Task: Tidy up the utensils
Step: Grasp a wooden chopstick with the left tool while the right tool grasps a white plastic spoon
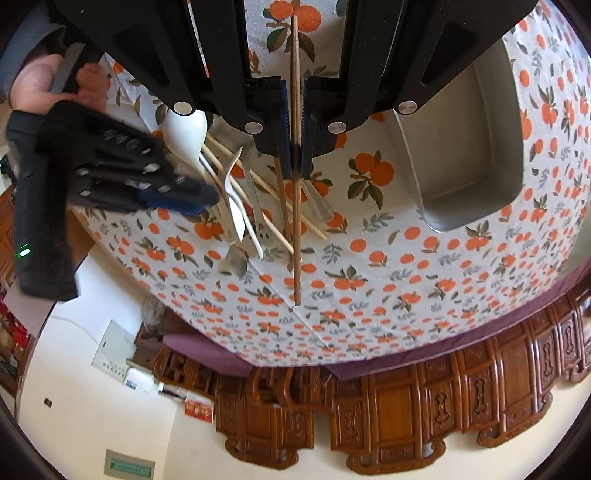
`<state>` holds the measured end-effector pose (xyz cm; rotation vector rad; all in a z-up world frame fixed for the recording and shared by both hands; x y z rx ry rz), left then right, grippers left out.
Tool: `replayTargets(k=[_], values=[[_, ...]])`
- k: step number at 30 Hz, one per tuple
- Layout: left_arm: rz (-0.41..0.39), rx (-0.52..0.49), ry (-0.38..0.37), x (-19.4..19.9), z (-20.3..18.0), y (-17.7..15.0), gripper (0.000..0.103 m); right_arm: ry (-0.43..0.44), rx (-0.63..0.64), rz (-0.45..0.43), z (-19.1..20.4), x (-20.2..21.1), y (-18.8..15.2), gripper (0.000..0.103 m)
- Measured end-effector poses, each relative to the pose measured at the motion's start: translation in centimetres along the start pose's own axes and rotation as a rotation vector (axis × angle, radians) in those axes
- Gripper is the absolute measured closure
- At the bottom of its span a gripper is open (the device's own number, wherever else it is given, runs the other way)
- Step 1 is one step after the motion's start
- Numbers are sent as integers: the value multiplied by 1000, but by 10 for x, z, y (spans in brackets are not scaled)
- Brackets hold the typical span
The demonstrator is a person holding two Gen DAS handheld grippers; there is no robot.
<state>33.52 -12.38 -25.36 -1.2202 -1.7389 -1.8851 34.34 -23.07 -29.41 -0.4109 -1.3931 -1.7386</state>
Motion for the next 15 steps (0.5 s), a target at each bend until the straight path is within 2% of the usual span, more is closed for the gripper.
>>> replayTargets(k=[5,11,15], values=[[-25,21,-33,11,8,2,99,-35,20,28,10,-16,-4,76],[-25,34,-47,14,15,-4,99,-146,50,60,1,-29,-9,77],[-34,39,-54,20,17,-4,99,-179,57,83,-5,-36,-13,77]])
Point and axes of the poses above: each gripper's, at about its wrist camera, not at the fingertips, and x roughly against the way its jaws point, z to its left, y to its top, the point moved 10 cm from there along -x, roughly the way its jaws point, and after that the axes turned 2 degrees about -z, right-handed, at the moved point
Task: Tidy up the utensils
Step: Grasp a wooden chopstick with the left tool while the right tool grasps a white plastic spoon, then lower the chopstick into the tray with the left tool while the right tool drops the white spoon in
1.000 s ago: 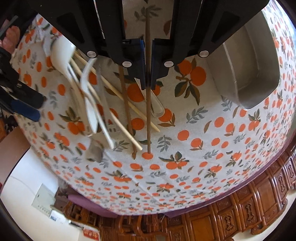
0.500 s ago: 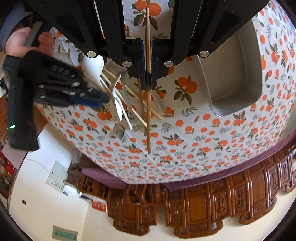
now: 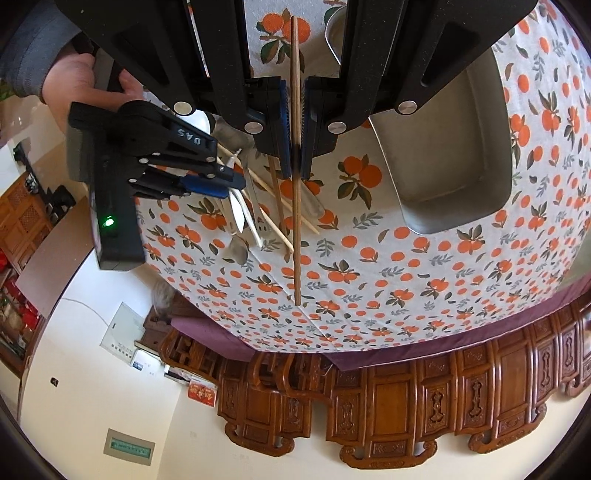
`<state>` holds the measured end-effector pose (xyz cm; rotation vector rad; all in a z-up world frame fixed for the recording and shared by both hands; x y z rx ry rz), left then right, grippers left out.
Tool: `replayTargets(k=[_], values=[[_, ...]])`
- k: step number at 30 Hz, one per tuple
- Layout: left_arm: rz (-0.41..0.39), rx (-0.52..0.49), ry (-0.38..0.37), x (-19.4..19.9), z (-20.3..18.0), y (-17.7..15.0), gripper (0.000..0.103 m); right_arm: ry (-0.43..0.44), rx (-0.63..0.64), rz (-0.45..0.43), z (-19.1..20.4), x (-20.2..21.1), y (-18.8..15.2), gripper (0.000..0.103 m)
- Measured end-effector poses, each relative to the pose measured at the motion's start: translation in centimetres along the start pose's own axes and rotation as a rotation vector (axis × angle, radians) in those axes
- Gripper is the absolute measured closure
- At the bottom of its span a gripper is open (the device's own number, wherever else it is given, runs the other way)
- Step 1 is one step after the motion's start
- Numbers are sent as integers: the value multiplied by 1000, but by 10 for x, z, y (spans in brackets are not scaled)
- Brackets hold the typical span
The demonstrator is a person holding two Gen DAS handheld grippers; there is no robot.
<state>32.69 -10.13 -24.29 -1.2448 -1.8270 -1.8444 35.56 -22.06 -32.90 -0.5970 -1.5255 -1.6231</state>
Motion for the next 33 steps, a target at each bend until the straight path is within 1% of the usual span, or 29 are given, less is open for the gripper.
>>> replayTargets(k=[1,3,4,5,6,9,13,20,26,33], values=[[-2,0,0,1,0,0,99,-6,1,4,-1,-1,-1,78],[-5,0,-1,2,0,1,99,-23,5,8,-4,-2,-1,90],[-6,0,-2,2,0,1,99,-30,4,7,-5,-2,-2,92],[-7,-2,-3,3,-1,1,99,-30,3,7,-6,-1,-2,98],[-7,-3,-2,3,0,1,99,-30,5,7,-6,0,-2,99],[-9,-4,1,4,0,1,99,-28,13,4,-8,4,-2,100],[-9,0,7,4,0,1,99,-2,7,-11,-8,12,-1,101],[-8,-6,14,6,-1,1,99,45,-5,-82,-6,38,10,101],[-26,-1,38,22,8,3,99,94,0,-135,3,58,18,101],[-45,10,82,42,29,4,99,142,33,-154,22,67,16,101]])
Point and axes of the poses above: each gripper's, at about its wrist camera, not at the fingertips, and x roughly against the way its jaws point, z to its left, y to its top, the point moved 10 cm from there along -x, roughly the way its jaws point, and after that the axes turned 2 degrees about -z, right-handed, at the moved point
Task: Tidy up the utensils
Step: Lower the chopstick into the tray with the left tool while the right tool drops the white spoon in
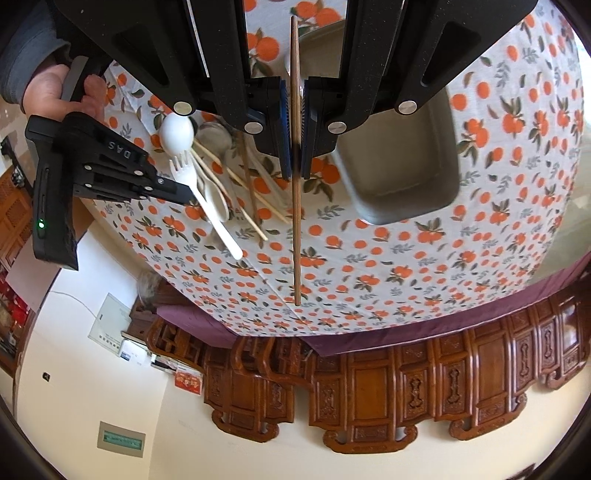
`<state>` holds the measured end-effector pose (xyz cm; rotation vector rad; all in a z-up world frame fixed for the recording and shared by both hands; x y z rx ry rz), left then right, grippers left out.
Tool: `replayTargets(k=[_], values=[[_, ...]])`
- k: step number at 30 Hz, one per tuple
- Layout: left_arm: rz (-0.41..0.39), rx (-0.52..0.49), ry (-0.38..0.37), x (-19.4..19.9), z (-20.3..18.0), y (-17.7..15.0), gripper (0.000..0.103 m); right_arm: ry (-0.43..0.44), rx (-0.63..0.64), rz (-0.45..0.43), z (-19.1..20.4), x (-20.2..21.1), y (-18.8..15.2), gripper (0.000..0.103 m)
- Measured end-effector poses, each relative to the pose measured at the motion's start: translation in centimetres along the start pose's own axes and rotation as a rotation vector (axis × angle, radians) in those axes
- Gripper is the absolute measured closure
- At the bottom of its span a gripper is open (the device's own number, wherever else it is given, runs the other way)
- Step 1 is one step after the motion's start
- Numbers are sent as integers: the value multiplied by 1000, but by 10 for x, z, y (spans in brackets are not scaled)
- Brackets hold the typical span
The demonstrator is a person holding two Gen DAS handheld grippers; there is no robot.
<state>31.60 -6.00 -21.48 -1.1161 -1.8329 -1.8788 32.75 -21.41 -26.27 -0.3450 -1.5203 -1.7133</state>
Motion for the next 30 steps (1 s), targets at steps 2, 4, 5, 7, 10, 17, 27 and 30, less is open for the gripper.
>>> replayTargets(k=[2,4,5,7,10,17,27,30], values=[[2,11,11,2,8,-1,99,14,8,-1,5,1,-1,101],[12,23,29,1,20,-6,99,26,17,1,10,1,-2,101],[18,26,34,0,23,-8,99,30,22,3,13,0,-2,101],[40,38,52,-5,34,-15,99,37,28,6,17,-1,-4,101],[76,57,71,-14,49,-28,99,48,39,8,23,-1,-5,101],[161,99,120,-39,79,-56,99,66,54,14,36,-4,-7,101],[177,118,138,-44,89,-60,99,82,74,20,47,-6,-8,101],[162,122,130,-39,88,-56,99,88,80,19,52,-4,-9,101]])
Point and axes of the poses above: each gripper's, at about its wrist camera, not at the fingertips, and x roughly against the way its jaws point, z to its left, y to its top, the point moved 10 cm from there along -x, roughly the way its jaws point, and after that the axes turned 2 degrees about -z, right-handed, at the moved point
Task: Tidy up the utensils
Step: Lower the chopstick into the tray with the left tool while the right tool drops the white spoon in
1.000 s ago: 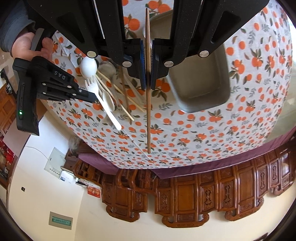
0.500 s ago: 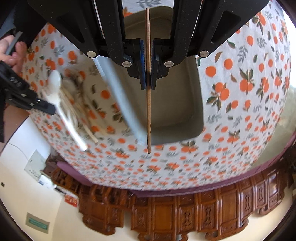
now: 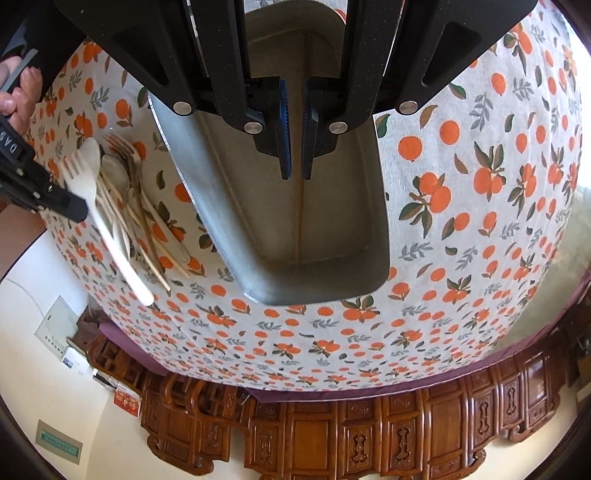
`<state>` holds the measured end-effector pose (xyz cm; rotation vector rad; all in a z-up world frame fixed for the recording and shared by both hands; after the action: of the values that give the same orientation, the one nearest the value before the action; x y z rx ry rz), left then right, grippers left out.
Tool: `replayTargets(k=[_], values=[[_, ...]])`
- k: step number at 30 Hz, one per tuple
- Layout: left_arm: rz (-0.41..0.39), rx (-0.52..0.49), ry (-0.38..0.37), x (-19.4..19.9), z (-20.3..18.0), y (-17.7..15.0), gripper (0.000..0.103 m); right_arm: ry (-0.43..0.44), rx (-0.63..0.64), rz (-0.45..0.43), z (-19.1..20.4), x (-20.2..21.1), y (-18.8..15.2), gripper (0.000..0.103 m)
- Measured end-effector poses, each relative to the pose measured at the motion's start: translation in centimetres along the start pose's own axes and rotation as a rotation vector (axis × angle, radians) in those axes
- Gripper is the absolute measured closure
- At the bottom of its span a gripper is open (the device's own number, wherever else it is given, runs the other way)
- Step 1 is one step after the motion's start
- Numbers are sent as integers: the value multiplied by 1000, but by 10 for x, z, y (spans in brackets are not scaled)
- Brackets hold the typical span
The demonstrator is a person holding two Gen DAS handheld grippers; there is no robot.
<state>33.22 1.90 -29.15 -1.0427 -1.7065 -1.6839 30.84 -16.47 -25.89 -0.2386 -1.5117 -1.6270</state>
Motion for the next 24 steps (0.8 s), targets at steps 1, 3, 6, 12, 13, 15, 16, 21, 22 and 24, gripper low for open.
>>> replayTargets(k=[1,3,6,12,13,15,16,21,22,24], values=[[-5,0,-2,2,0,1,99,3,4,1,3,0,0,101],[-15,1,-4,5,1,4,99,6,15,1,9,1,1,101],[-37,1,-5,13,2,9,99,17,35,-4,22,1,4,101],[-76,9,-1,27,11,18,99,55,68,-4,52,-3,16,100],[-80,11,1,28,13,19,99,66,76,-3,60,-6,19,100],[-88,17,5,31,17,21,99,78,85,0,70,-10,22,100],[-91,19,7,32,19,22,99,85,92,2,77,-14,24,100],[-101,38,16,37,31,24,99,103,116,29,97,-34,24,100],[-103,42,17,37,33,24,99,107,121,40,102,-41,22,100],[-105,47,23,39,38,25,99,113,125,55,107,-48,19,100]])
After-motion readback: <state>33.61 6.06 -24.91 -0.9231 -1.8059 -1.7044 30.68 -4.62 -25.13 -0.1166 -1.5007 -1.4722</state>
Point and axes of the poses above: each gripper's, at about its wrist camera, not at the fingertips, and x roughly against the way its jaws point, z to its left, y to its top, the point moved 10 cm from there along -x, roughly the way its jaws point, and after that the axes turned 2 degrees about -z, right-handed, at the moved point
